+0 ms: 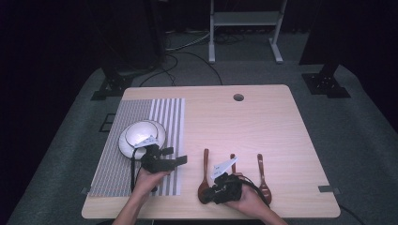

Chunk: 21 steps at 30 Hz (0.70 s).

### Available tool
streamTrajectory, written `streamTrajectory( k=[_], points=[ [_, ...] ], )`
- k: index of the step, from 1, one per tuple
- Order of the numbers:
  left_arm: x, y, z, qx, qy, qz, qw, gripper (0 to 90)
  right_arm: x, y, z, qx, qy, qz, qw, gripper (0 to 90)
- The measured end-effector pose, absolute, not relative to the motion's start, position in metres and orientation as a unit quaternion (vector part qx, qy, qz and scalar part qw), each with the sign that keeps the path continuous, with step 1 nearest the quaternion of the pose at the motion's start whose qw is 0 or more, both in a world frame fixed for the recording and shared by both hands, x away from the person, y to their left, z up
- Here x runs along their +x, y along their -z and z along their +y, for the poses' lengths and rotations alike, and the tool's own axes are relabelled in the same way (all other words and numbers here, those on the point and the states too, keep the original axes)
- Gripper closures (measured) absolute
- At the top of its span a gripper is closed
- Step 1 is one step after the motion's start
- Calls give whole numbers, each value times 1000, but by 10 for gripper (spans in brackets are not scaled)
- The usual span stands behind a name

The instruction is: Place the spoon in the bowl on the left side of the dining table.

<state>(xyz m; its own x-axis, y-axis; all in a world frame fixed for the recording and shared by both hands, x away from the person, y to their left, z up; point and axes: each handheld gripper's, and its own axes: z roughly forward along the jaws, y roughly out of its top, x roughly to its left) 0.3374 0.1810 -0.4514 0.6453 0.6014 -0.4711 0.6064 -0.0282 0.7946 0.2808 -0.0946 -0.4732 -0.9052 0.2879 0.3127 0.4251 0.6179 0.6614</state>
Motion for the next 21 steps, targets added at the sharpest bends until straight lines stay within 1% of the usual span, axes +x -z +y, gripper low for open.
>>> streamTrajectory(
  k=[1, 3, 4, 6, 10, 12, 15, 17, 21],
  points=[
    [338, 452, 180, 717, 3, 422, 555, 31, 277, 472, -93, -187, 386, -901, 69, 704],
    [337, 452, 180, 716, 5, 423, 555, 31, 275, 472, -93, -184, 384, -903, 62, 704],
    [337, 452, 179, 715, 9, 424, 556, 31, 271, 470, -90, -172, 378, -908, 44, 703],
    [337, 453, 177, 716, 10, 423, 555, 31, 270, 470, -89, -164, 376, -911, 34, 704],
    [338, 454, 174, 719, 11, 423, 551, 31, 268, 470, -89, -163, 378, -911, 29, 703],
    [340, 456, 170, 727, 6, 424, 540, 34, 267, 470, -89, -158, 379, -911, 21, 703],
    [341, 457, 165, 734, 3, 421, 533, 38, 266, 470, -90, -160, 381, -910, 21, 704],
    [340, 457, 160, 729, 20, 420, 540, 38, 266, 471, -90, -159, 382, -910, 21, 704],
    [338, 455, 155, 731, 21, 417, 540, 40, 266, 471, -90, -155, 382, -911, 18, 704]
  ],
)
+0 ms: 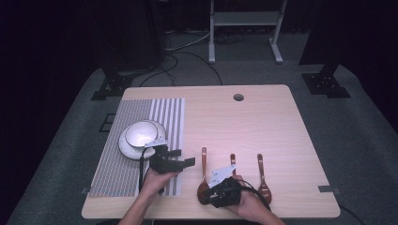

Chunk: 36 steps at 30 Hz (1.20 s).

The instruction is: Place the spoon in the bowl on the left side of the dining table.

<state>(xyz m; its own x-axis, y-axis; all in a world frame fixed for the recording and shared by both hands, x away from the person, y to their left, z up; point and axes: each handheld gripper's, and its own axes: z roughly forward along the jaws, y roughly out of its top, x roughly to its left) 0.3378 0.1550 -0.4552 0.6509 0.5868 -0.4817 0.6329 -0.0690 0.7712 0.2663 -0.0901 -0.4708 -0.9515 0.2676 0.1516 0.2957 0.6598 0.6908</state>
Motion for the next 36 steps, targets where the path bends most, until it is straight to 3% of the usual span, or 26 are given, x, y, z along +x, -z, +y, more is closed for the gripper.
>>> streamTrajectory(
  k=[7, 15, 21, 27, 36],
  points=[
    [342, 455, 147, 723, 44, 427, 541, 54, 264, 471, -90, -150, 383, -912, 10, 704],
    [343, 454, 138, 740, 21, 428, 519, 60, 263, 470, -89, -142, 378, -915, 2, 704],
    [349, 456, 129, 744, 33, 430, 510, 129, 262, 471, -89, -142, 382, -913, -3, 703],
    [358, 455, 124, 744, 40, 427, 513, 227, 261, 471, -90, -142, 384, -912, -4, 704],
    [363, 460, 116, 751, 51, 417, 509, 482, 260, 471, -90, -140, 384, -913, -9, 704]
  ],
)
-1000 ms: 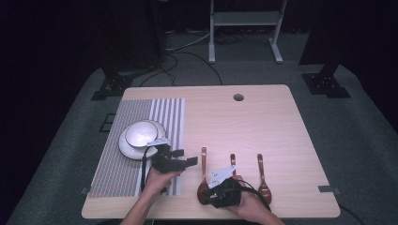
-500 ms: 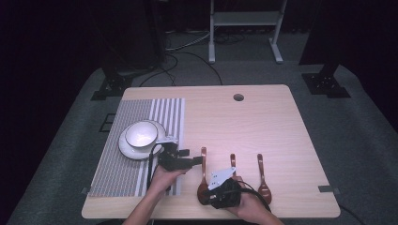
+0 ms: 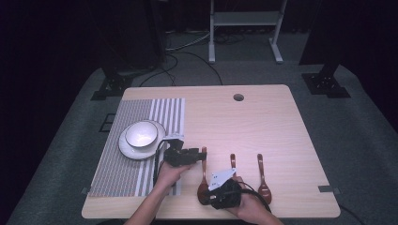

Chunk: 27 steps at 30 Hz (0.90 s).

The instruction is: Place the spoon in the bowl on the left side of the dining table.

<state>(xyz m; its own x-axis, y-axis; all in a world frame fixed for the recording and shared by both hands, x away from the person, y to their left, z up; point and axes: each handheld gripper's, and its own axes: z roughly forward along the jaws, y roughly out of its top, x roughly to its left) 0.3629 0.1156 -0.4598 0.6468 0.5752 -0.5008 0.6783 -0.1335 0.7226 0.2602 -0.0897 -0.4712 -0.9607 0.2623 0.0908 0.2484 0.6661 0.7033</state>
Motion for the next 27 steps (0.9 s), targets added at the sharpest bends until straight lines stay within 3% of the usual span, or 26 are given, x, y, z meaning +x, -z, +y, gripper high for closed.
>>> streamTrajectory(
  k=[7, 13, 27],
  points=[
    [366, 464, 115, 747, 78, 410, 517, 708, 260, 472, -90, 141, -386, 911, 8, 703],
    [365, 465, 116, 736, 88, 411, 530, 738, 261, 472, -91, 143, -388, 911, 4, 695],
    [363, 463, 120, 687, 150, 405, 584, 827, 259, 469, -101, 156, -396, 905, -10, 532]
  ],
)
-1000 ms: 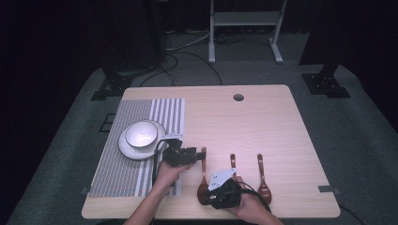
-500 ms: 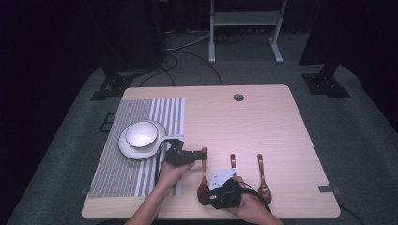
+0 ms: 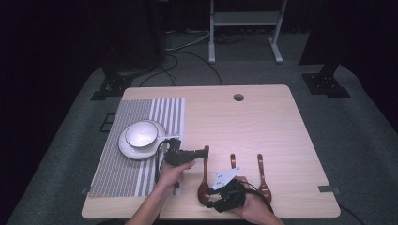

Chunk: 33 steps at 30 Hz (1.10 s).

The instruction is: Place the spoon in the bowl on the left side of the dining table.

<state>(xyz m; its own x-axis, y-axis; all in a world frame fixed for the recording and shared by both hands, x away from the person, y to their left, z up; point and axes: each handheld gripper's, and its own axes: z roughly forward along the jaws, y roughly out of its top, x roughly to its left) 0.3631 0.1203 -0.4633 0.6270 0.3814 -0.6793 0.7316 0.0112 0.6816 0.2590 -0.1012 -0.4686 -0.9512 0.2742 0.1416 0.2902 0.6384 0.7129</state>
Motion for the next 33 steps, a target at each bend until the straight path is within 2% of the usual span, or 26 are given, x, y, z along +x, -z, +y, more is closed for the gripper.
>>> streamTrajectory(
  k=[6, 8, 20, 33],
  points=[
    [361, 457, 122, 681, 147, 401, 595, 842, 266, 459, -127, -189, 419, -888, 10, 502],
    [360, 455, 122, 680, 144, 399, 598, 842, 269, 453, -148, -209, 420, -883, -8, 483],
    [358, 444, 125, 683, 117, 398, 602, 842, 267, 444, -216, -291, 443, -847, -36, 443],
    [362, 428, 133, 694, 84, 400, 593, 842, 256, 446, -245, -329, 444, -832, -52, 413]
  ],
)
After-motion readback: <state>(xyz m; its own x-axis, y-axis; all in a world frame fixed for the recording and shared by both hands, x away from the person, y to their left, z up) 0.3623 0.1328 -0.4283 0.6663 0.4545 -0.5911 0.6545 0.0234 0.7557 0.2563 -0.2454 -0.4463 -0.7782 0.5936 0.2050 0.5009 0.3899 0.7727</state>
